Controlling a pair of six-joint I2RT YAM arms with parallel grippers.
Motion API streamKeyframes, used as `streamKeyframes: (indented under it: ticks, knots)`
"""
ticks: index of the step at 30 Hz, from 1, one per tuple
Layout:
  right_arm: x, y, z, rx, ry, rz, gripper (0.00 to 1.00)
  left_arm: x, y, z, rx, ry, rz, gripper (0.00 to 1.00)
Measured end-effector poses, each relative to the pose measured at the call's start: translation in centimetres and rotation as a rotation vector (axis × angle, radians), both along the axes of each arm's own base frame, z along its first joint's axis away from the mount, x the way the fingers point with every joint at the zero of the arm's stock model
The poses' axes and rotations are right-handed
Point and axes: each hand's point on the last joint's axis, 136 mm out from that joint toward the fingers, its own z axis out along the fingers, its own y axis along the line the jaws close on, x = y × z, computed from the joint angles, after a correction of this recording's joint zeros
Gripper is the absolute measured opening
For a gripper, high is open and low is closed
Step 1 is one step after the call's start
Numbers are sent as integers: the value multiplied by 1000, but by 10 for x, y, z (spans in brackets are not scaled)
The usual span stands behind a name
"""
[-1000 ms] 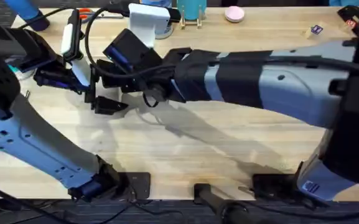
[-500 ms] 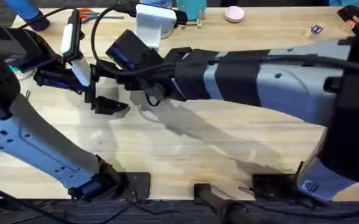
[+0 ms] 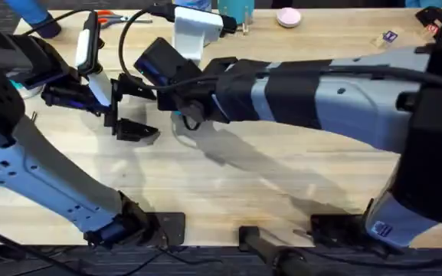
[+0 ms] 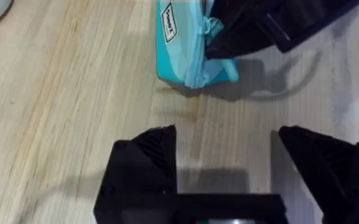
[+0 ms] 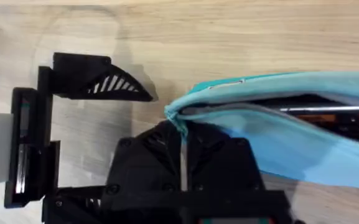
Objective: Unzip the bag, pick up the pens from the table one at a time and place them inside, then zip the bag closed.
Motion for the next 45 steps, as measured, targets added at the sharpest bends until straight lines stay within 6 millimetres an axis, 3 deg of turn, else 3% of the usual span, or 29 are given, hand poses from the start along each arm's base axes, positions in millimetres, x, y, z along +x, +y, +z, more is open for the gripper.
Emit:
streamKeyframes:
  ticks: [16,25,29,37,45]
  knots:
    - [0,0,2,4,1,-1,31,3,-2,4,-27,-15,14,995]
    - [-2,0,38,64,-30,4,31,11,-7,14,-90,-49,47,995]
    - [-1,-2,54,94,-40,6,31,18,-14,30,-185,-74,93,995]
    - [1,-1,56,104,-45,5,31,28,-19,47,-285,-114,145,995]
    - [2,1,57,114,-49,6,31,34,-35,50,-301,-147,102,995]
